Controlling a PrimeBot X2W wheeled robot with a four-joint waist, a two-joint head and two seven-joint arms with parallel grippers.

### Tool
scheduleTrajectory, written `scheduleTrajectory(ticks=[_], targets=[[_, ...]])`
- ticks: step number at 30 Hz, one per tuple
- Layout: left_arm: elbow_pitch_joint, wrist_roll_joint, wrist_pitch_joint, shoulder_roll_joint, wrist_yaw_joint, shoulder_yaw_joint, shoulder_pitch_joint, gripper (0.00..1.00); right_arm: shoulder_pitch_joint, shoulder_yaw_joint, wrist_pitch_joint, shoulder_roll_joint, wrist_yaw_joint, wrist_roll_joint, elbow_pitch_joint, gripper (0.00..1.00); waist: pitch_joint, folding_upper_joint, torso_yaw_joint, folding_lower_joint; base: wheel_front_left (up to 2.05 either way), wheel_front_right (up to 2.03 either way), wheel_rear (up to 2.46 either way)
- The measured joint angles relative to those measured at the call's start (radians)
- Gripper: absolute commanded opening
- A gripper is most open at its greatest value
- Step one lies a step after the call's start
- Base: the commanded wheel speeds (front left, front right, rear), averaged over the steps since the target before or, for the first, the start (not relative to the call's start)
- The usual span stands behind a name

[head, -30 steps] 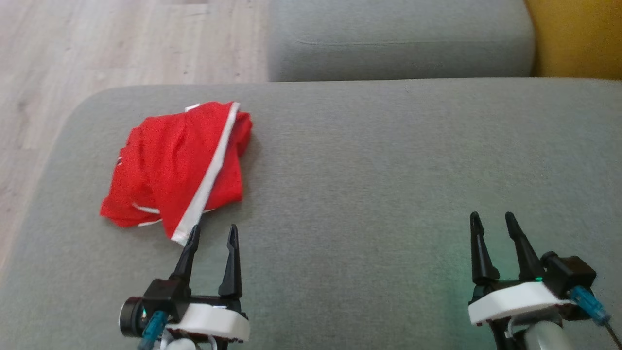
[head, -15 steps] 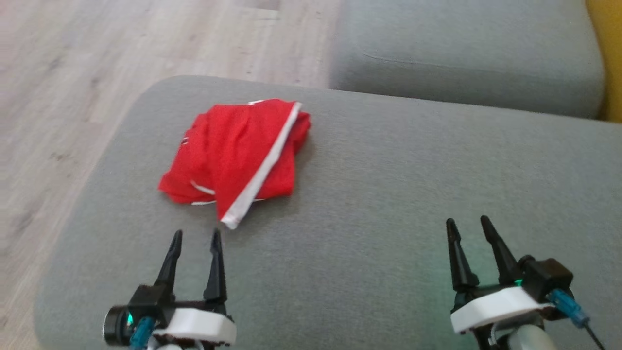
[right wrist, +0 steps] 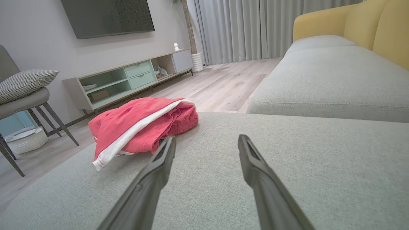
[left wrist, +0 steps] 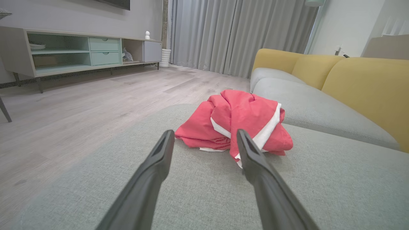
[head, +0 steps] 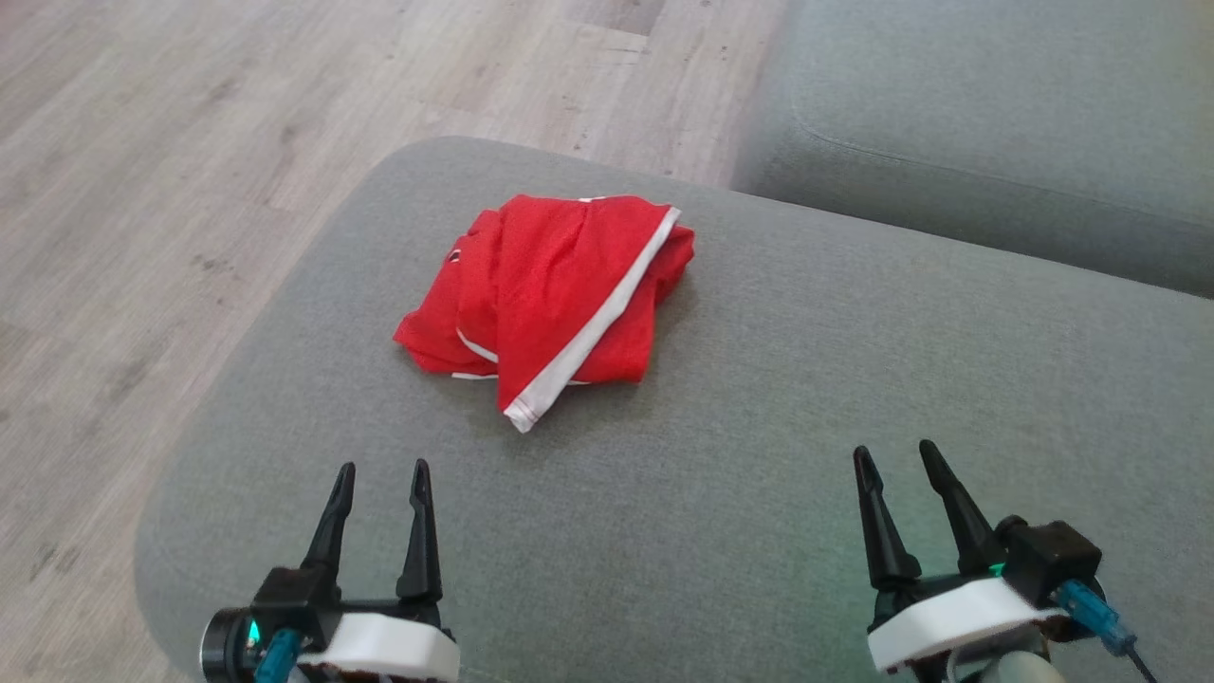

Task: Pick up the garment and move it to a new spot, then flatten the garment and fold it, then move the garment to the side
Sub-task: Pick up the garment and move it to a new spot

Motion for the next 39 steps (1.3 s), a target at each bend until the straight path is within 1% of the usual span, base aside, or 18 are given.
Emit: scheduleTrajectory(ticks=[4, 9, 11, 13, 16, 18, 22, 25, 28, 33, 39], targets=[[0.0, 0.0, 0.0, 0.0, 0.0, 0.0, 0.0, 1.0, 0.007, 0.001, 0.0, 0.0, 0.0, 0.0, 0.0, 1.0, 0.0, 0.0, 0.019, 0.0, 0.0, 0.0, 0.0], [0.0, 0.0, 0.0, 0.0, 0.0, 0.005, 0.0, 1.0, 0.007, 0.006, 0.0, 0.0, 0.0, 0.0, 0.0, 1.0, 0.009, 0.0, 0.013, 0.0, 0.0, 0.0, 0.0], [0.001, 0.013, 0.0, 0.0, -0.009, 0.008, 0.0, 1.0, 0.007, 0.007, 0.0, 0.0, 0.0, 0.0, 0.0, 1.0, 0.018, 0.0, 0.004, 0.0, 0.0, 0.0, 0.0], [0.014, 0.051, 0.0, 0.003, -0.027, -0.006, -0.013, 1.0, 0.004, -0.002, 0.0, 0.0, 0.0, -0.003, -0.002, 1.0, 0.04, 0.0, -0.011, 0.0, 0.0, 0.0, 0.0], [0.072, 0.08, 0.005, 0.011, -0.059, -0.041, -0.074, 1.0, -0.006, -0.016, 0.0, 0.0, 0.0, -0.015, -0.004, 1.0, 0.07, 0.0, -0.03, 0.0, 0.0, 0.0, 0.0], [0.122, 0.099, 0.041, 0.02, -0.08, -0.066, -0.14, 1.0, -0.021, -0.027, 0.0, 0.0, 0.0, -0.025, -0.007, 1.0, 0.094, 0.0, -0.044, 0.0001, 0.0, 0.0, 0.0], [0.215, 0.133, 0.12, 0.044, -0.098, -0.095, -0.288, 1.0, -0.059, -0.041, 0.0, 0.0, 0.0, -0.04, -0.013, 1.0, 0.148, 0.0, -0.077, 0.0002, 0.0, 0.0, 0.0], [0.287, 0.148, 0.167, 0.058, -0.098, -0.105, -0.373, 1.0, -0.08, -0.047, 0.0, -0.001, 0.0, -0.047, -0.015, 1.0, 0.187, 0.0, -0.105, 0.0003, 0.0, 0.0, 0.0], [0.357, 0.148, 0.197, 0.065, -0.098, -0.105, -0.415, 1.0, -0.092, -0.051, 0.0, -0.002, 0.0, -0.047, -0.018, 1.0, 0.22, 0.0, -0.134, 0.0003, 0.0, 0.0, 0.0], [0.425, 0.148, 0.197, 0.069, -0.098, -0.105, -0.435, 1.0, -0.105, -0.054, 0.0, -0.002, 0.0, -0.047, -0.02, 1.0, 0.253, 0.0, -0.167, 0.0003, 0.0, 0.0, 0.0], [0.484, 0.148, 0.166, 0.068, -0.093, -0.107, -0.462, 1.0, -0.117, -0.054, 0.0, -0.002, 0.0, -0.047, -0.019, 1.0, 0.264, 0.0, -0.19, 0.0003, 0.0, 0.0, 0.0]])
